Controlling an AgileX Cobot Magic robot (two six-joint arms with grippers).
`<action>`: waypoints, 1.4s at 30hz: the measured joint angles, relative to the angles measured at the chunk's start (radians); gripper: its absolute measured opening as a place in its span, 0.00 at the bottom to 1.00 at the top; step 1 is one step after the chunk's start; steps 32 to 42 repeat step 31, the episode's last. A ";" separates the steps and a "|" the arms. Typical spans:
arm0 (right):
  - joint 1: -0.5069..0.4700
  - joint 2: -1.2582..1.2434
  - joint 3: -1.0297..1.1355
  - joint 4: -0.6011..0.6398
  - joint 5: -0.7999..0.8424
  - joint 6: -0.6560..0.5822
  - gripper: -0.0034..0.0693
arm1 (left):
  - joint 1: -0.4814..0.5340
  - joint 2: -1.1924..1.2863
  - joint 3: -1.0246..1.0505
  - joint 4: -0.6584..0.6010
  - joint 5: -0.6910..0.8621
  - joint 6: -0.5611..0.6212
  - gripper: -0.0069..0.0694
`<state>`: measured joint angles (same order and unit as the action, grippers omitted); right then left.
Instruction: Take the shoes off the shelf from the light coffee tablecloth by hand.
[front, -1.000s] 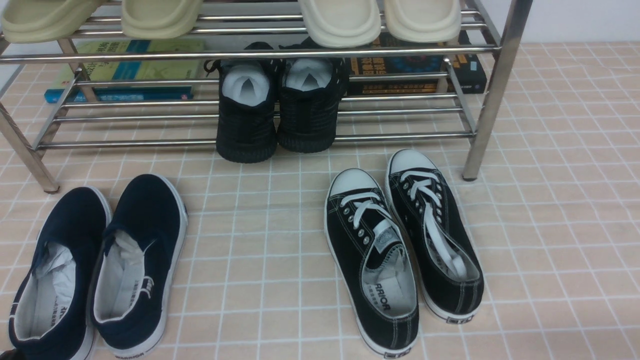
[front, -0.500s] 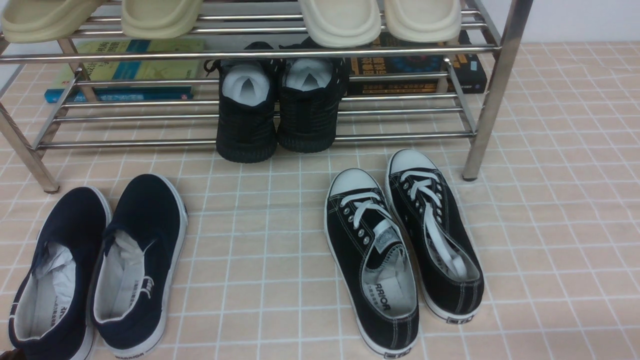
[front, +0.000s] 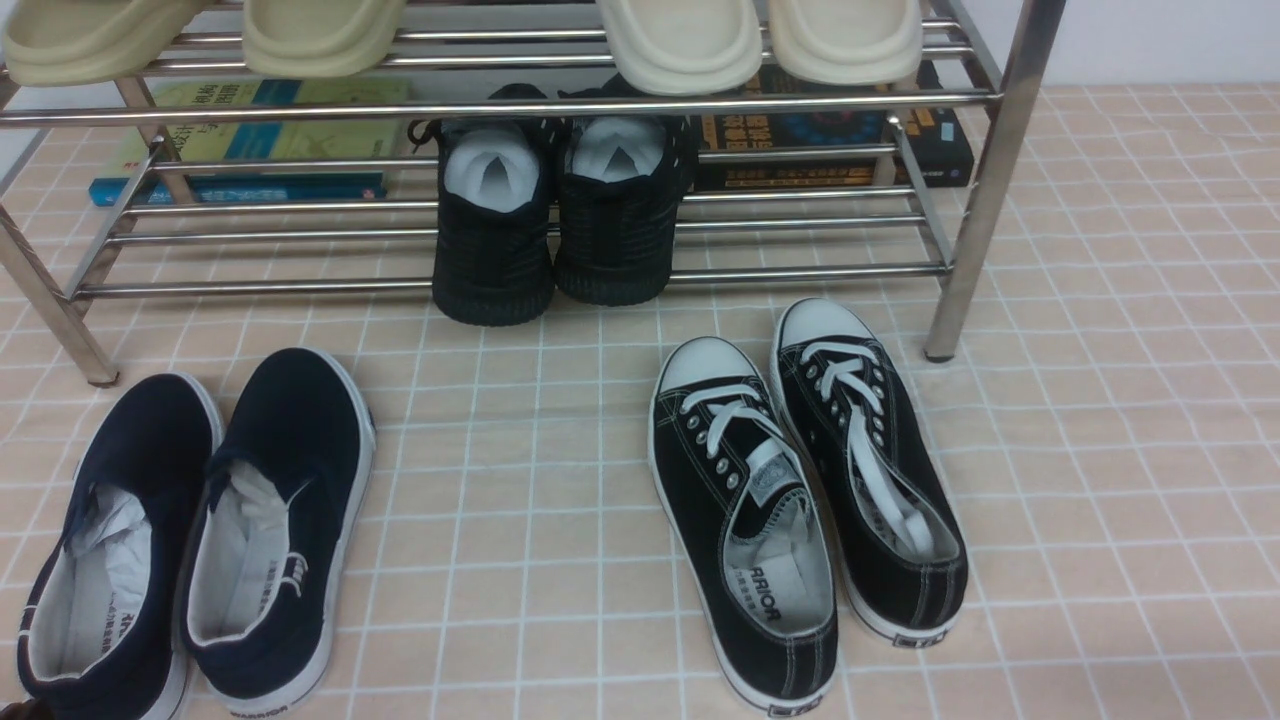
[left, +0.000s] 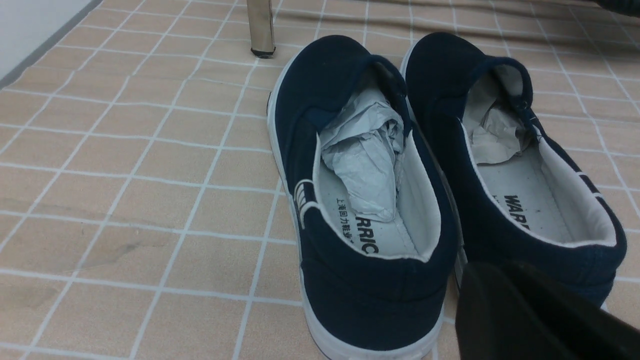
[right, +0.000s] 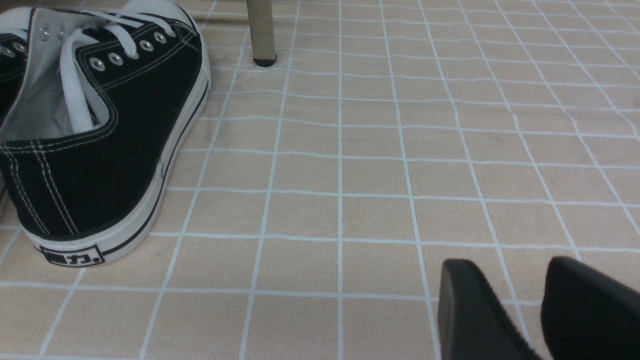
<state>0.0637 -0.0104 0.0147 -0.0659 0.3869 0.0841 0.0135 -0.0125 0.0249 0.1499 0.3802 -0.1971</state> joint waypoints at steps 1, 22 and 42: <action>0.000 0.000 0.000 0.000 0.000 0.000 0.38 | 0.000 0.000 0.000 0.000 0.000 0.000 0.16; 0.000 0.000 0.000 0.000 0.000 0.000 0.38 | 0.000 0.000 0.000 0.001 0.000 0.000 0.19; 0.000 0.000 0.000 0.000 0.000 0.000 0.38 | 0.000 0.000 0.000 0.001 0.000 0.000 0.19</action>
